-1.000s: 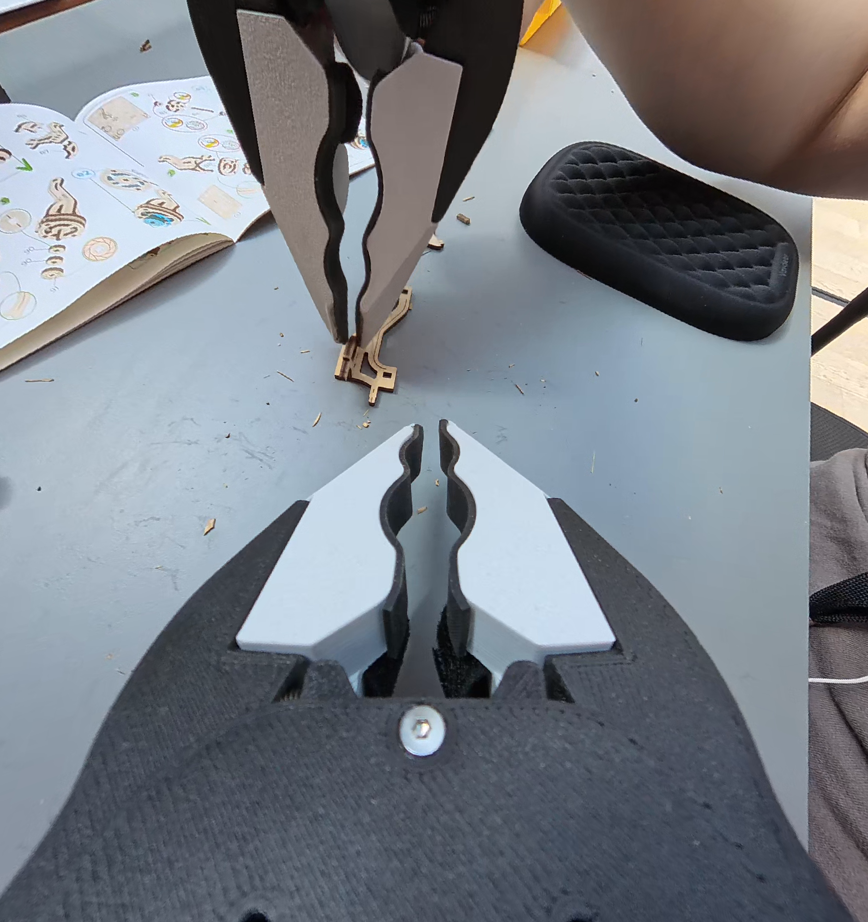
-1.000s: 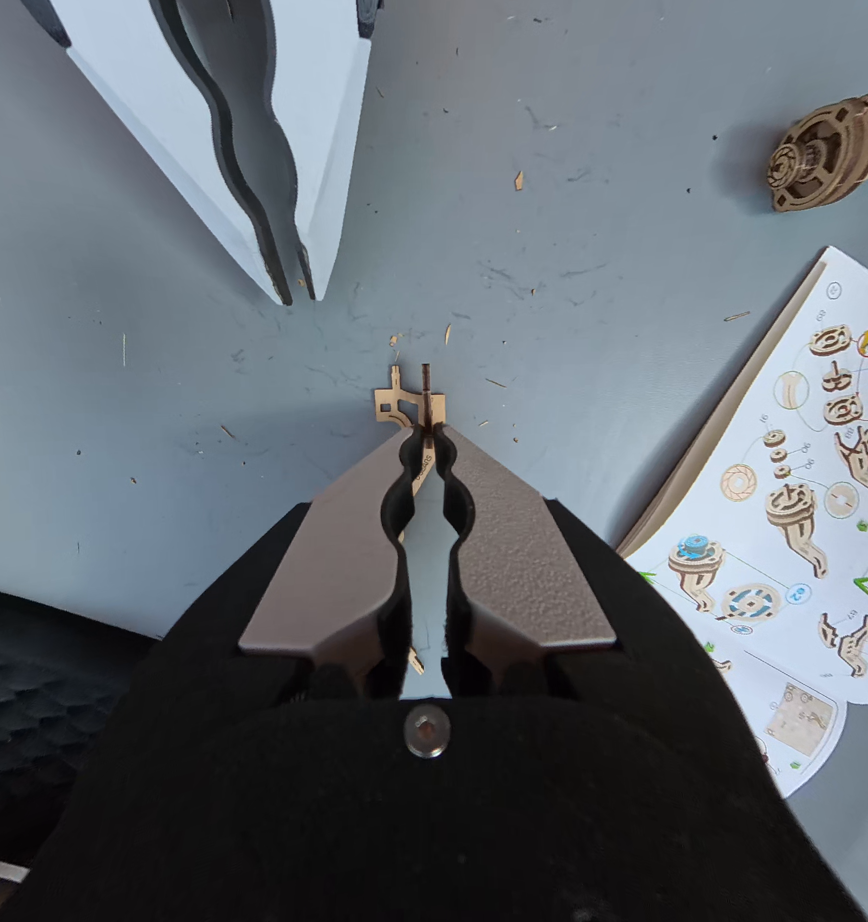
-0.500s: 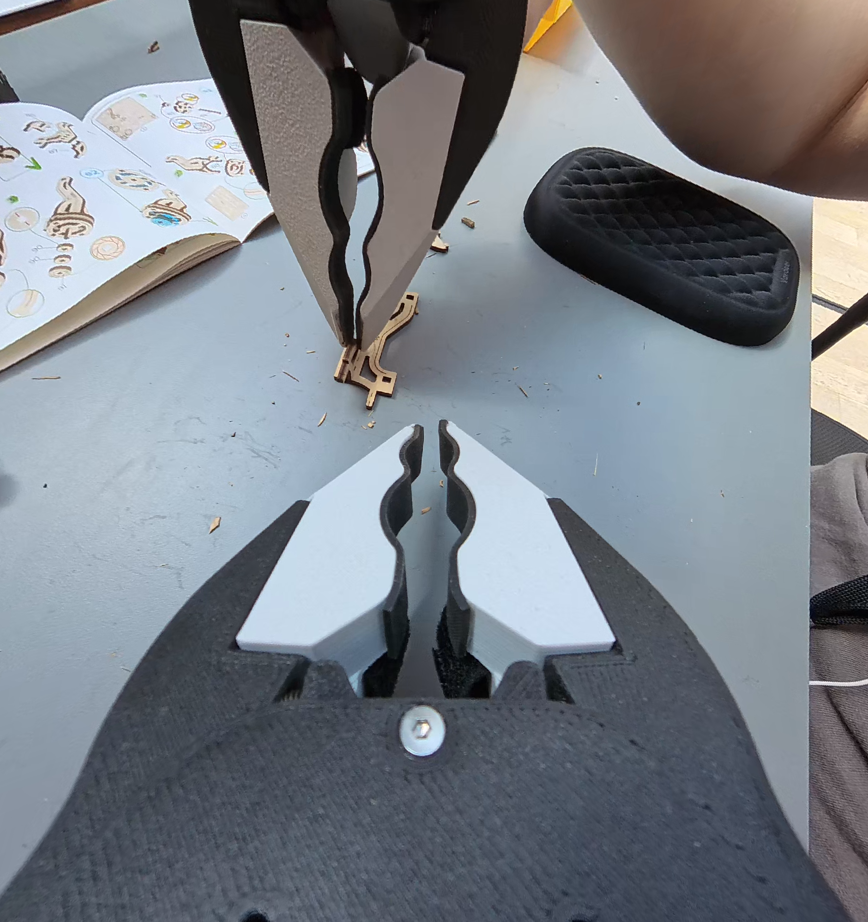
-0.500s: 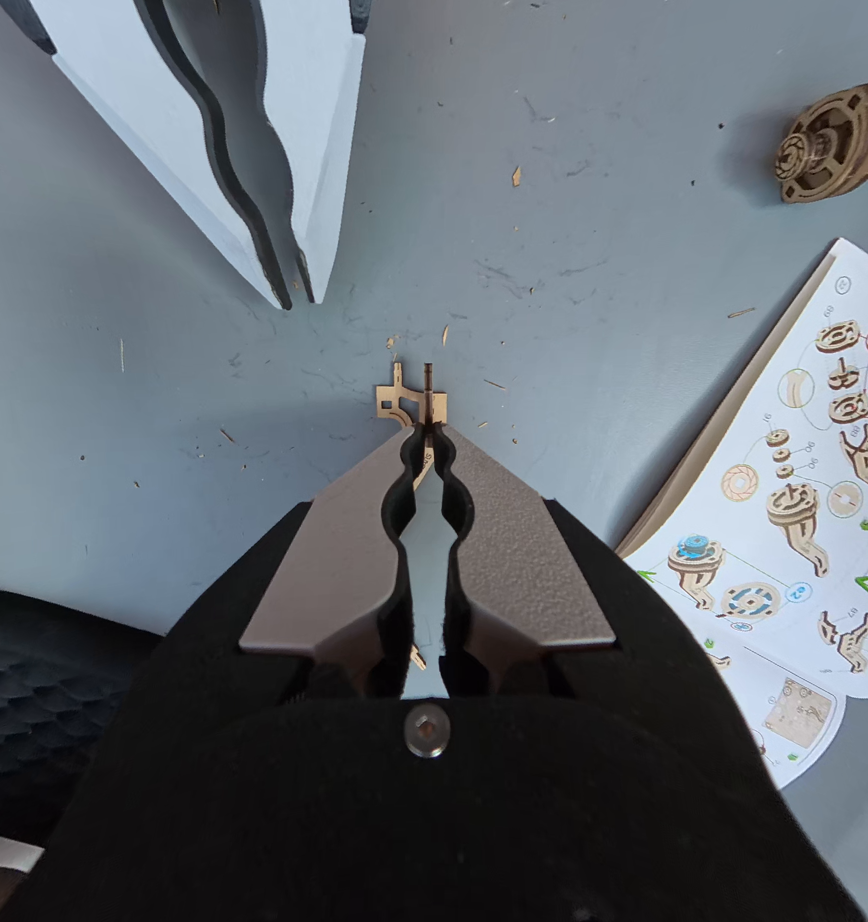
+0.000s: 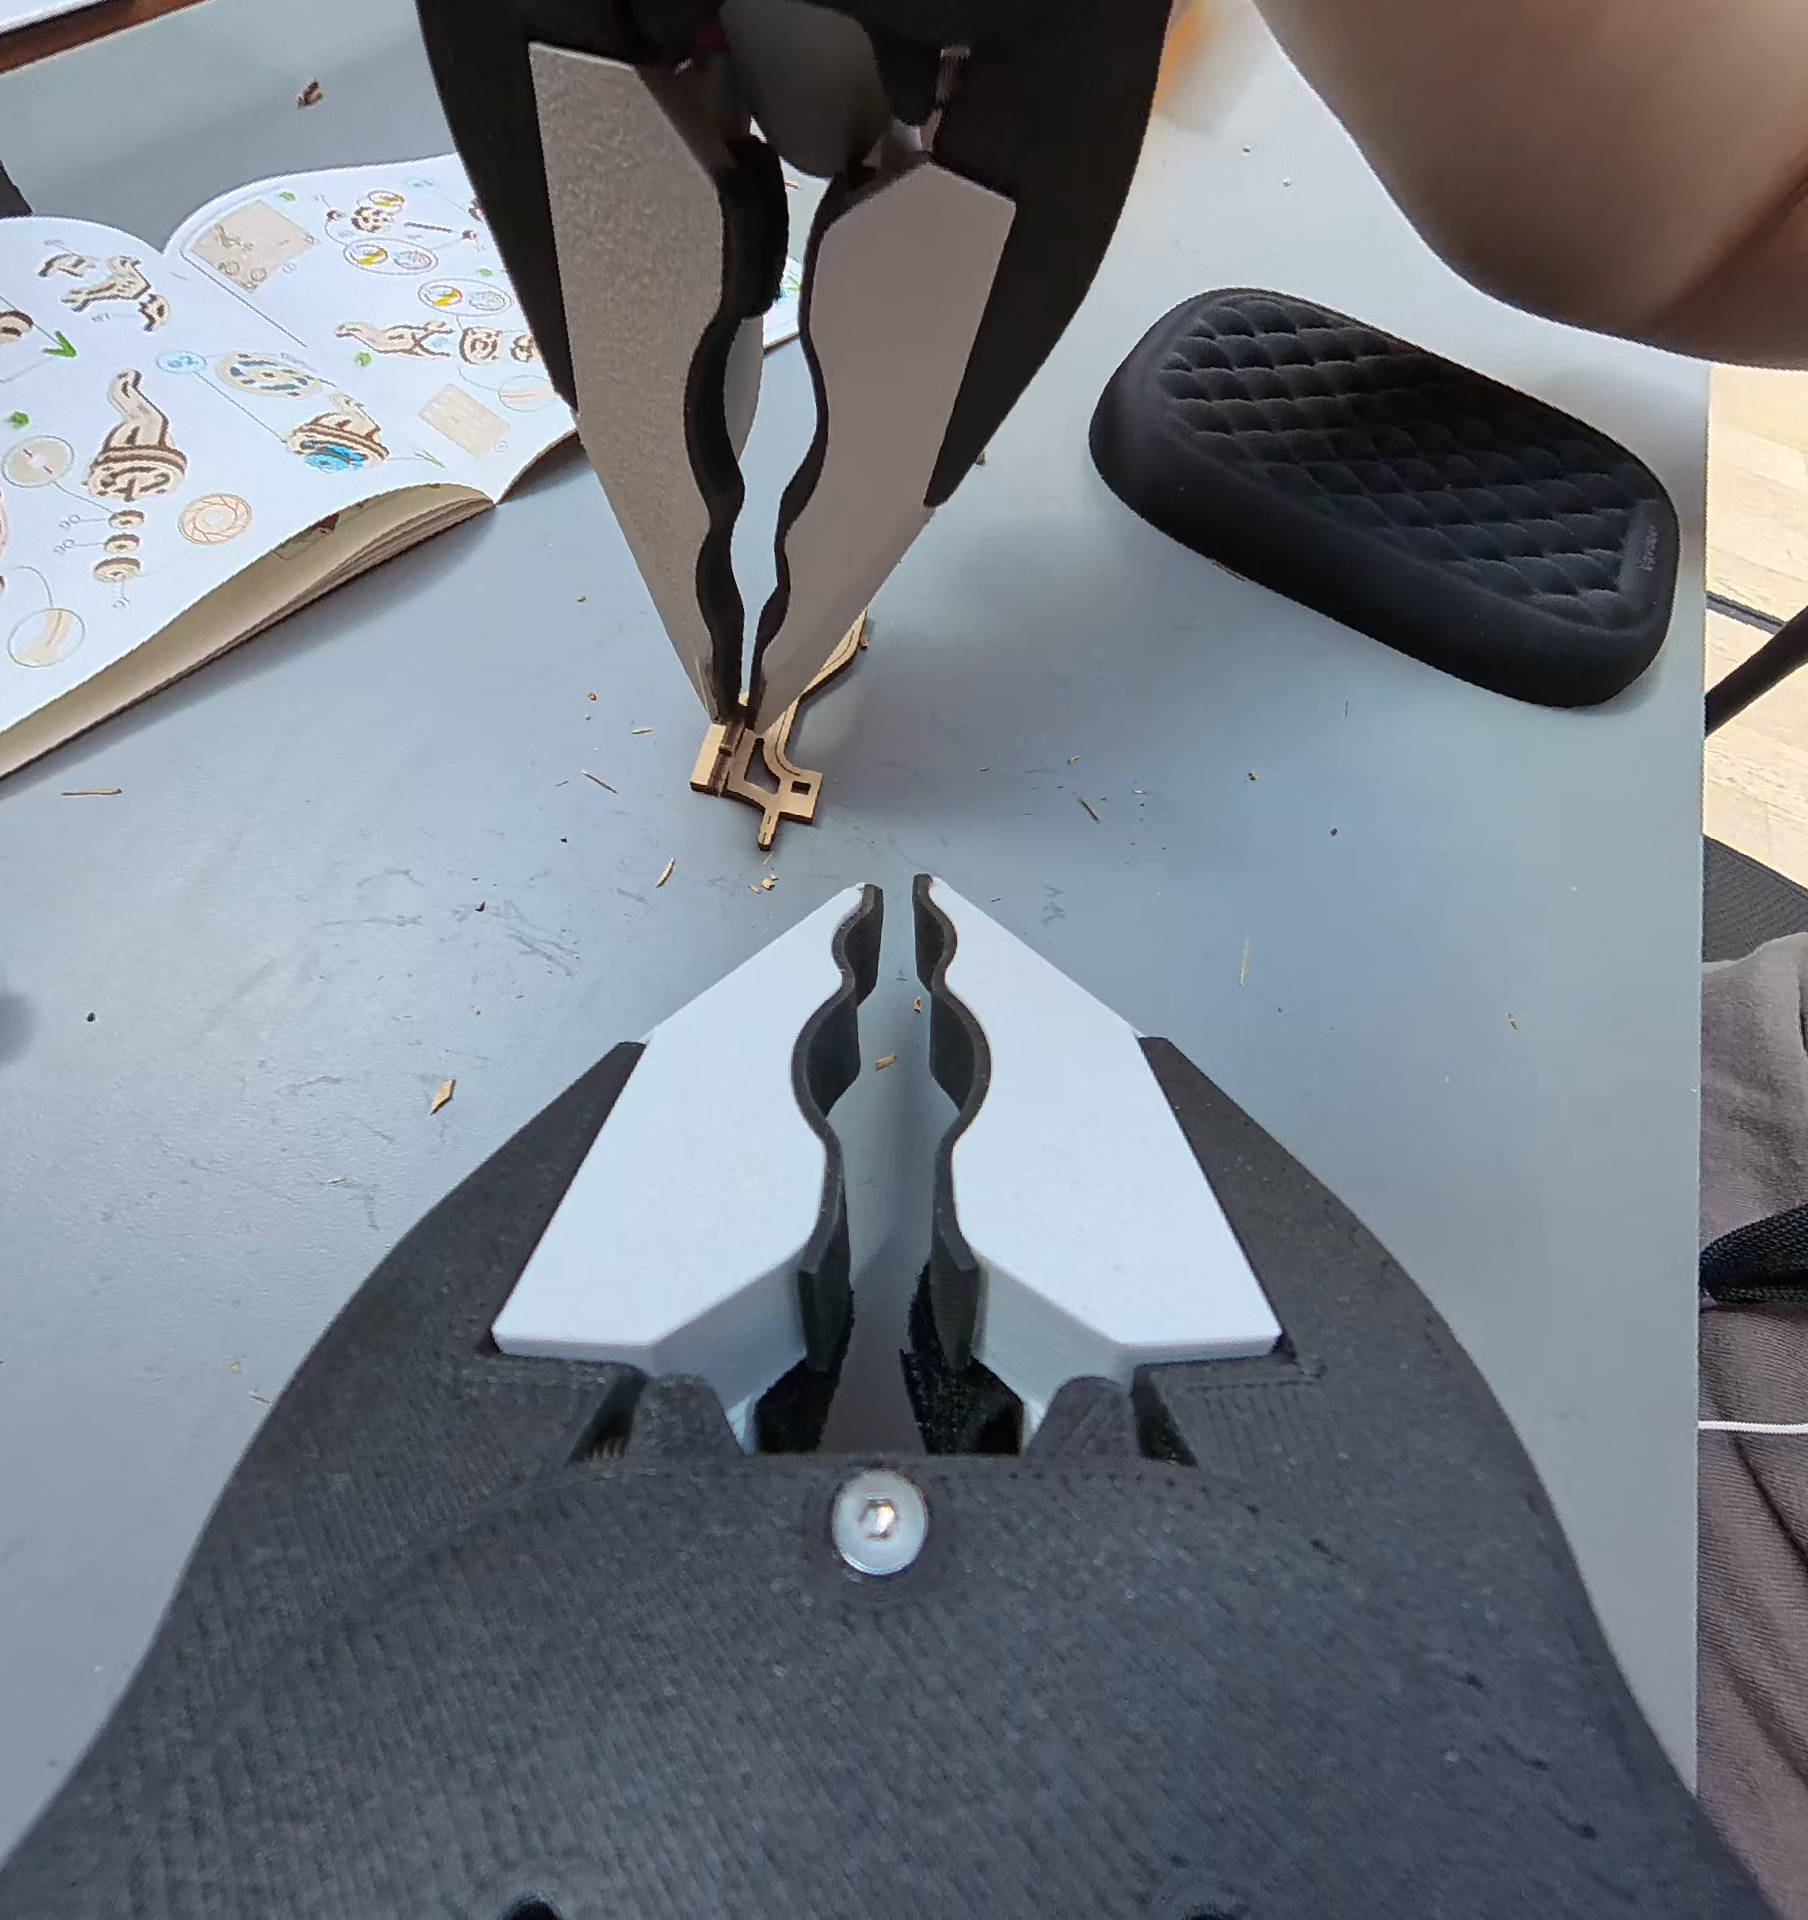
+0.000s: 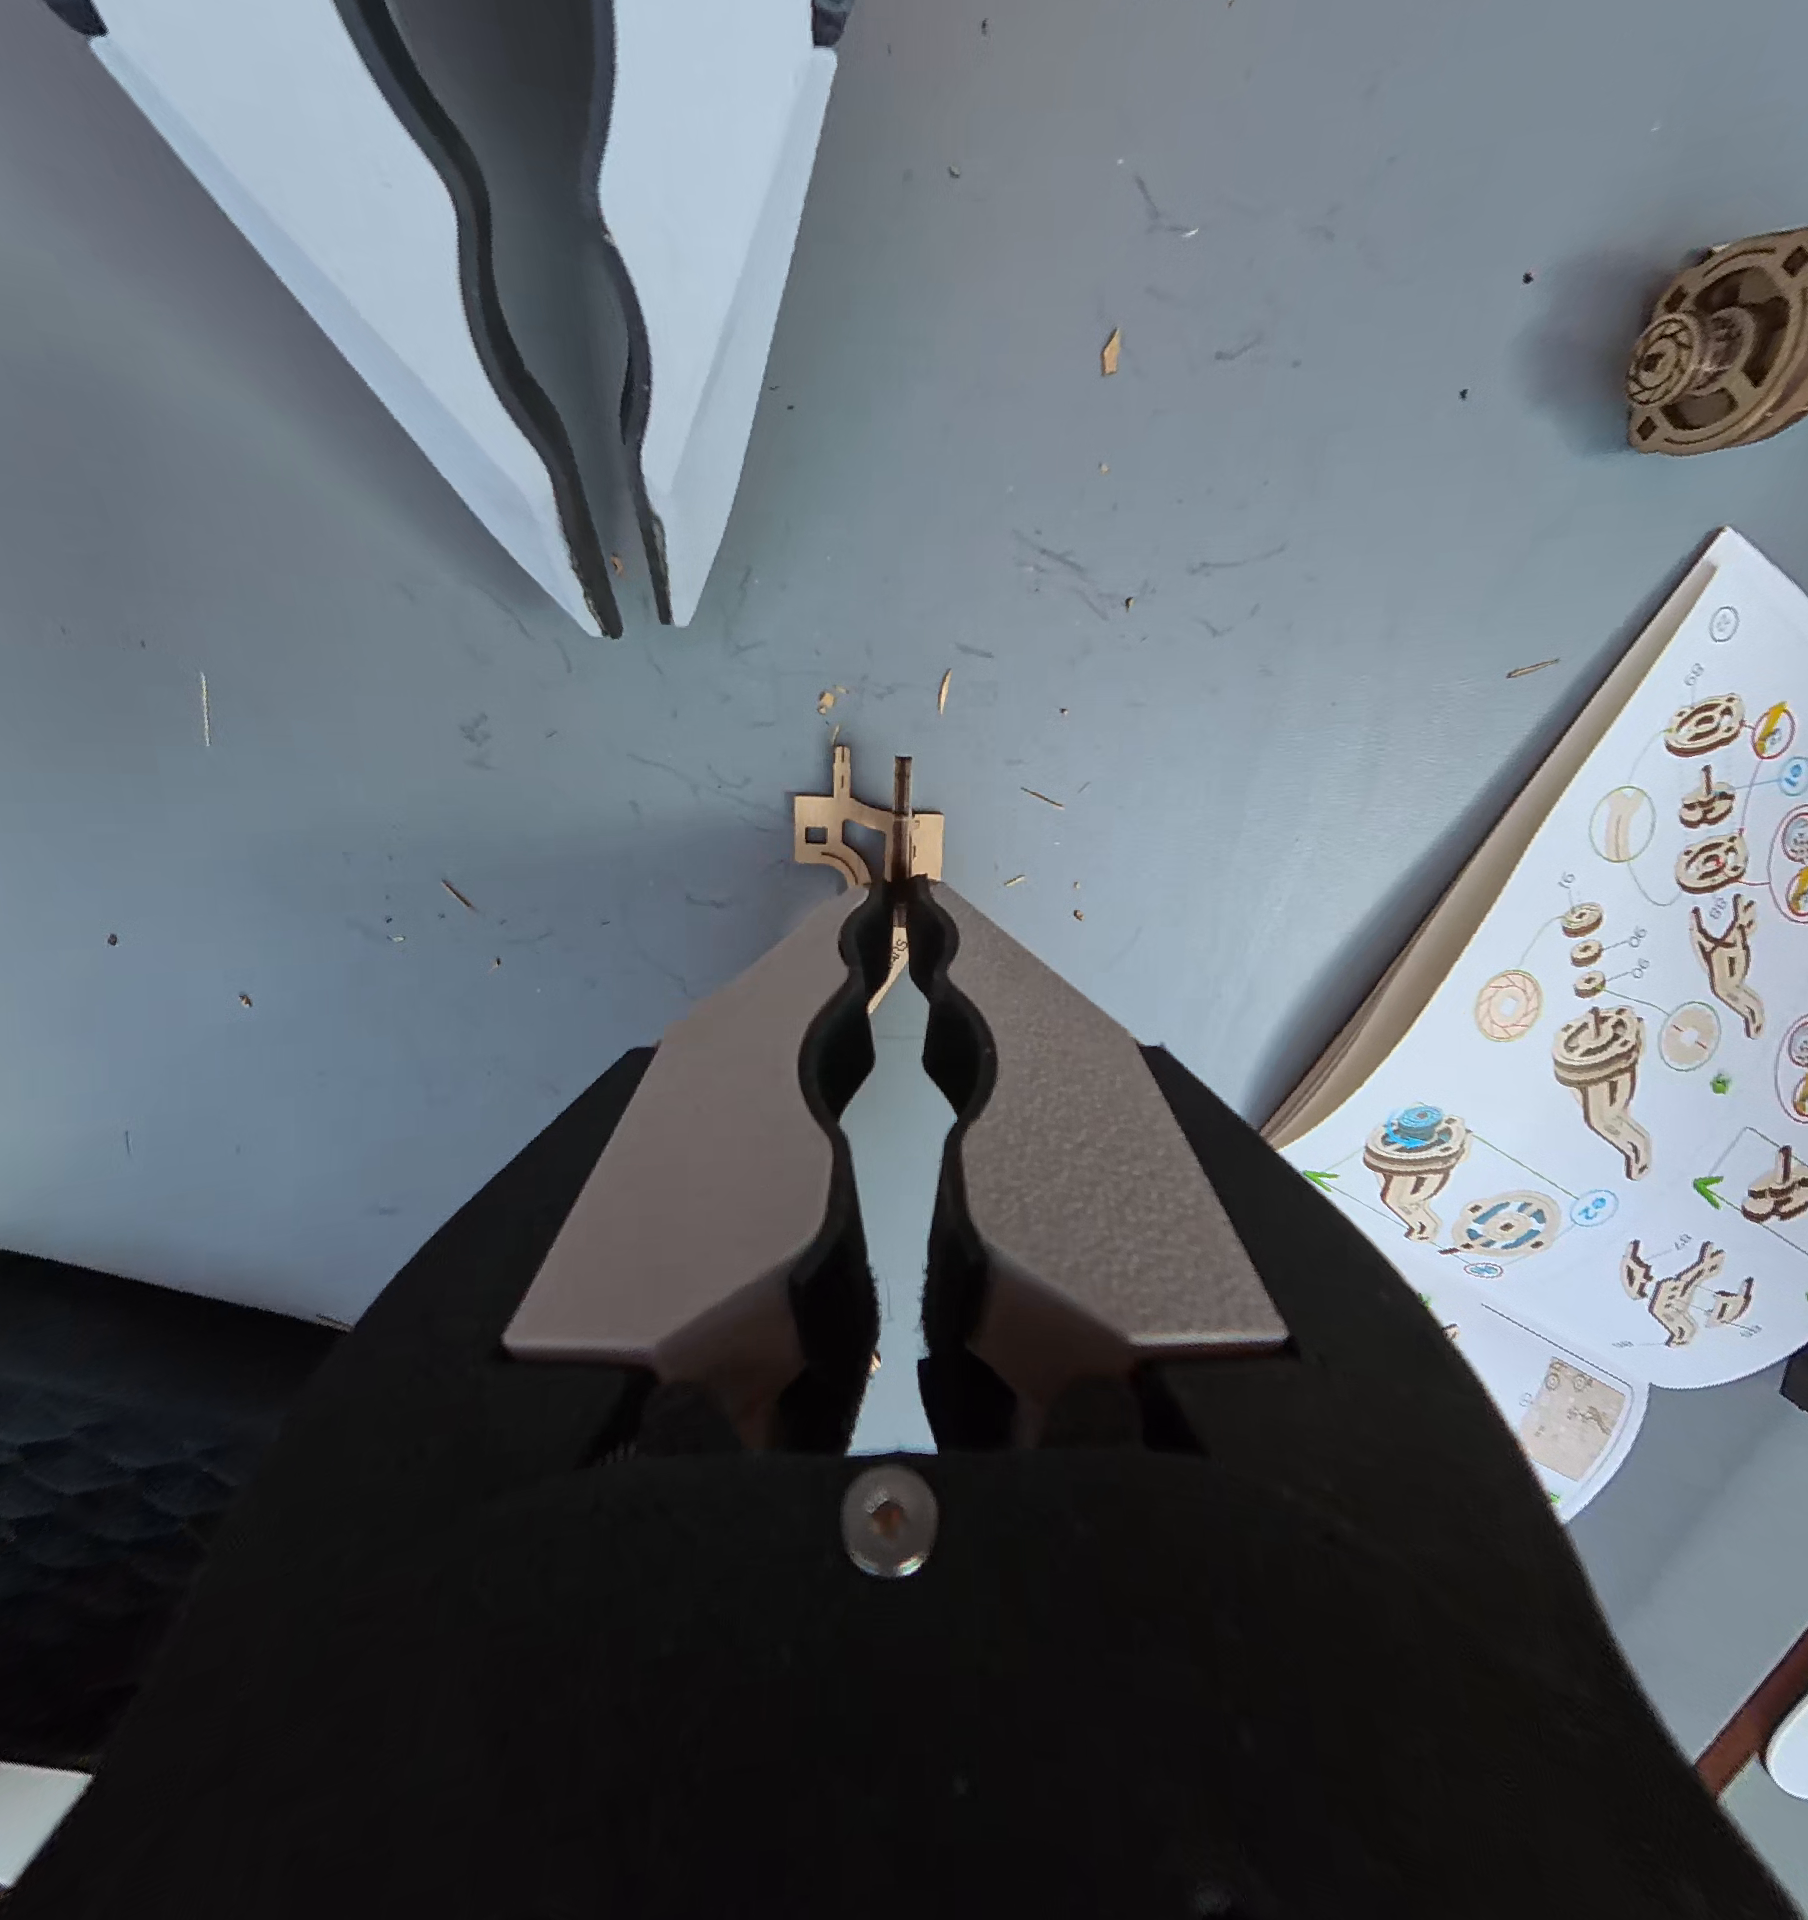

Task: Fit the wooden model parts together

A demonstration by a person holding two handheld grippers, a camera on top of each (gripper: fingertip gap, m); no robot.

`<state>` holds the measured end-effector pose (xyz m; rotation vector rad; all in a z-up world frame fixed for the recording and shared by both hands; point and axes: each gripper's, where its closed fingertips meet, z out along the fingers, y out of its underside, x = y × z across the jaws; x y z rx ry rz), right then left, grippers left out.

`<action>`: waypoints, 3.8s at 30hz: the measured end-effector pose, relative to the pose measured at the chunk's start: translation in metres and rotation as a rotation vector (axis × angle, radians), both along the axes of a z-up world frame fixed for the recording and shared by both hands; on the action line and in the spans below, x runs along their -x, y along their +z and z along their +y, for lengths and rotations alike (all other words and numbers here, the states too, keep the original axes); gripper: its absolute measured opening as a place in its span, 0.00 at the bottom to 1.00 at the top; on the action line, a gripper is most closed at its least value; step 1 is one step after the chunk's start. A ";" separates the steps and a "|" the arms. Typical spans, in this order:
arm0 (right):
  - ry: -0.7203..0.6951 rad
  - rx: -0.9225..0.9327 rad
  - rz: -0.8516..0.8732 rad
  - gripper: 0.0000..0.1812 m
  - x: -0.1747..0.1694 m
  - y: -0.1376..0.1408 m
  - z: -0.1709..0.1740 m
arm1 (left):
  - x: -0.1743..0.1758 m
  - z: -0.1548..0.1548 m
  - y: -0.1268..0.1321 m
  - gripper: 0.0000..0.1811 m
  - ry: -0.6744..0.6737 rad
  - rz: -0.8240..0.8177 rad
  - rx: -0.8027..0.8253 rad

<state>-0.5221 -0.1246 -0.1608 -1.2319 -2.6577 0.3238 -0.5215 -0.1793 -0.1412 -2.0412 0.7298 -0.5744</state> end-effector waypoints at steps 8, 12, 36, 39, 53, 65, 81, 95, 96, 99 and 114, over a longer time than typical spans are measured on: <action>-0.007 0.026 -0.069 0.01 0.001 -0.001 0.001 | -0.001 -0.001 -0.001 0.02 -0.003 0.009 -0.001; 0.008 -0.063 -0.063 0.01 0.000 -0.001 0.001 | -0.001 -0.001 0.000 0.02 0.000 0.002 -0.005; -0.006 0.038 -0.032 0.01 0.014 -0.003 -0.012 | -0.001 -0.002 0.003 0.03 -0.002 -0.020 -0.013; -0.029 0.022 -0.043 0.10 0.013 -0.004 -0.009 | -0.001 -0.002 0.003 0.03 -0.004 -0.018 -0.013; 0.006 0.044 -0.025 0.01 0.016 0.001 -0.012 | -0.002 -0.003 0.002 0.03 -0.013 -0.021 -0.002; 0.020 -0.005 -0.099 0.01 0.015 0.000 -0.012 | -0.004 -0.005 0.002 0.03 -0.020 -0.013 -0.016; -0.003 0.058 -0.036 0.02 0.018 -0.002 -0.012 | -0.004 -0.006 0.004 0.03 -0.021 -0.026 -0.016; -0.022 0.051 -0.049 0.05 0.008 0.002 -0.005 | -0.003 -0.005 0.003 0.03 -0.015 -0.029 -0.003; -0.023 0.048 -0.051 0.05 0.009 0.002 -0.005 | -0.003 -0.005 0.003 0.03 -0.015 -0.030 -0.004; -0.019 0.035 -0.056 0.01 0.009 0.001 -0.004 | -0.003 -0.005 0.003 0.03 -0.016 -0.028 -0.003; -0.020 0.068 -0.038 0.01 0.007 -0.001 -0.005 | -0.004 -0.006 0.003 0.03 -0.020 -0.021 -0.009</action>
